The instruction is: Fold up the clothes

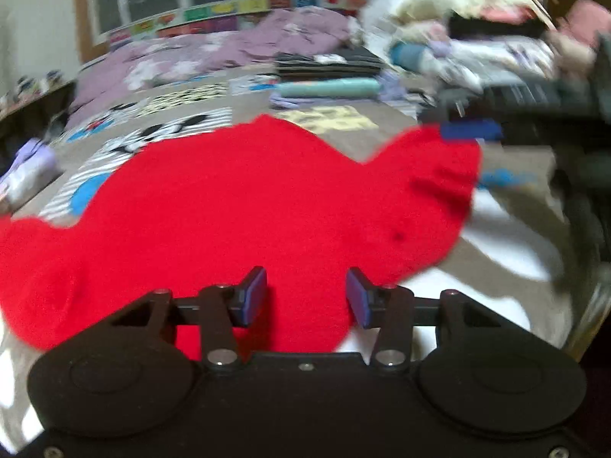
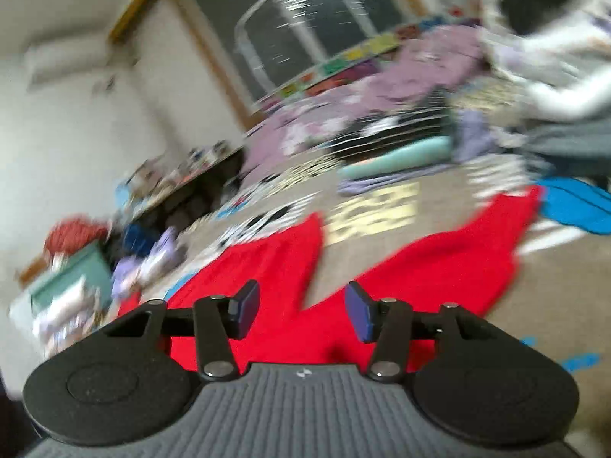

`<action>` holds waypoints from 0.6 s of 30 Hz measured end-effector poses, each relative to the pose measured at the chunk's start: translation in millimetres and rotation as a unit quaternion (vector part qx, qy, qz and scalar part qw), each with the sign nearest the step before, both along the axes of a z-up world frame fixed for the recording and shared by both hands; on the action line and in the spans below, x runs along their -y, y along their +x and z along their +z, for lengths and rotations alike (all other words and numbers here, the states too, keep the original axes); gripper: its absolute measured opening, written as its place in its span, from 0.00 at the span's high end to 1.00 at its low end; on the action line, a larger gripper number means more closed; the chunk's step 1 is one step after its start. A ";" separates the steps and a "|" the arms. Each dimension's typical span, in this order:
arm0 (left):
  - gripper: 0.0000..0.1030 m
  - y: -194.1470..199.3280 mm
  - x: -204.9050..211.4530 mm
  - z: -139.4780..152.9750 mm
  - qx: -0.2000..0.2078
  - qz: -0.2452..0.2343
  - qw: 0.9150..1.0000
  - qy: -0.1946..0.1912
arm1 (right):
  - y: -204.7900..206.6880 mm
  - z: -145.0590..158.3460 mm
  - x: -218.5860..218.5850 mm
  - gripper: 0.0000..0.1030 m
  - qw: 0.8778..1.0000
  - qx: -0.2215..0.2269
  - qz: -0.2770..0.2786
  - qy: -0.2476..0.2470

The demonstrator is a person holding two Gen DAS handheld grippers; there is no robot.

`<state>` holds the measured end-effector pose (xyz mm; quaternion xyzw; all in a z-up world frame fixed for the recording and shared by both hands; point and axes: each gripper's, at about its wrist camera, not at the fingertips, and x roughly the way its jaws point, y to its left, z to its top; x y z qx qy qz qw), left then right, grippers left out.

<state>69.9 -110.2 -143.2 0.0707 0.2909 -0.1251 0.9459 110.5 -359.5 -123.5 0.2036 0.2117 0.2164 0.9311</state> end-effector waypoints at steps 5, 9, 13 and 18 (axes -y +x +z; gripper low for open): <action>0.52 12.4 -25.7 -24.1 -0.043 0.005 0.999 0.029 | -15.4 -14.1 -72.3 0.50 0.989 -0.058 0.066 -0.121; 0.51 5.8 -31.5 -15.7 -0.032 0.001 0.999 0.006 | -32.9 -14.7 -102.8 0.50 0.972 -0.053 0.055 -0.222; 0.47 -2.7 -27.4 -5.4 -0.003 -0.010 1.000 0.010 | -53.7 -3.2 -71.3 0.49 0.996 -0.057 -0.010 -0.072; 0.37 -13.7 -12.3 -2.7 0.011 -0.048 0.999 0.017 | -65.3 -23.9 -12.8 0.44 0.984 -0.106 -0.089 0.110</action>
